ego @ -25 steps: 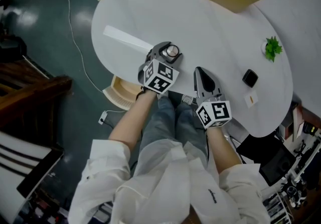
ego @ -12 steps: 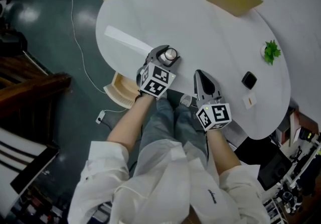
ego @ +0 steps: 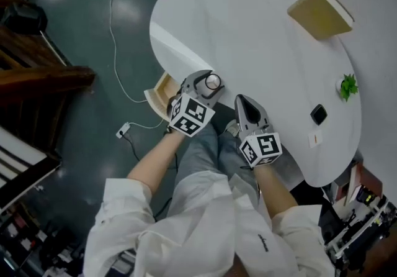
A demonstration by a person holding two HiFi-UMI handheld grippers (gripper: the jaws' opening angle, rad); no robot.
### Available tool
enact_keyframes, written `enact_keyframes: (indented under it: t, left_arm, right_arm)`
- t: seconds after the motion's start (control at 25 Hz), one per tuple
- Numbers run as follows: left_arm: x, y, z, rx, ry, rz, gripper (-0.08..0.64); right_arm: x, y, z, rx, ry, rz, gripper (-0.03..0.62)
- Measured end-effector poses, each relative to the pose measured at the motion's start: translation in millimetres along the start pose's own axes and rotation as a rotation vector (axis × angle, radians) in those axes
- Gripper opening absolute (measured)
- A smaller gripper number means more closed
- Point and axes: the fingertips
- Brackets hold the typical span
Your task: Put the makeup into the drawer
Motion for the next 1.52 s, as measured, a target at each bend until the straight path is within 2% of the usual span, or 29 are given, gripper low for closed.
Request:
enact_keyframes:
  t: [0.24, 0.48, 0.64, 0.8, 0.88, 0.92, 1.04, 1.12, 1.28, 1.52]
  left_arm:
    - [13.9, 41.6, -43.9, 0.010, 0.091, 0.069, 0.247]
    - [22.2, 72.6, -77.2, 0.018, 0.171, 0.121, 0.247]
    - [24.5, 78.9, -87.2, 0.014, 0.187, 0.136, 0.247]
    - [21.9, 76.8, -94.6, 0.015, 0.154, 0.112, 0.247]
    - [15.8, 75.3, -99.9, 0.016, 0.089, 0.046, 0.247]
    - [10.7, 74.6, -103.1, 0.018, 0.032, -0.010, 0.247]
    - [-9.2, 72.8, -120.7, 0.063, -0.204, -0.206, 0.247]
    - [-16.9, 70.2, -136.8, 0.114, -0.329, -0.305, 0.247]
    - [-22.8, 58.7, -165.5, 0.210, -0.491, -0.444, 0.247]
    - [-31.9, 33.7, -193.7, 0.300, -0.676, -0.594, 0.247]
  right_arm:
    - [53.4, -25.7, -27.7, 0.074, 0.027, 0.119, 0.017]
    - [92.4, -40.1, -54.3, 0.144, 0.046, 0.202, 0.017]
    - [100.8, -46.2, -67.7, 0.174, 0.051, 0.217, 0.017]
    - [101.2, -50.0, -80.0, 0.198, 0.056, 0.217, 0.017]
    - [100.8, -53.2, -87.7, 0.213, 0.059, 0.211, 0.017]
    - [100.1, -55.2, -91.5, 0.221, 0.058, 0.207, 0.017]
    - [97.9, -58.5, -104.1, 0.241, 0.056, 0.198, 0.017]
    - [96.9, -59.5, -114.9, 0.259, 0.061, 0.199, 0.017]
    - [97.5, -62.4, -144.3, 0.314, 0.086, 0.217, 0.017]
    - [84.9, -75.0, -181.5, 0.362, 0.082, 0.190, 0.017]
Point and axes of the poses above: the fingertips, and each gripper's own axes: y backward along the fingers, x to its left, z out of its top
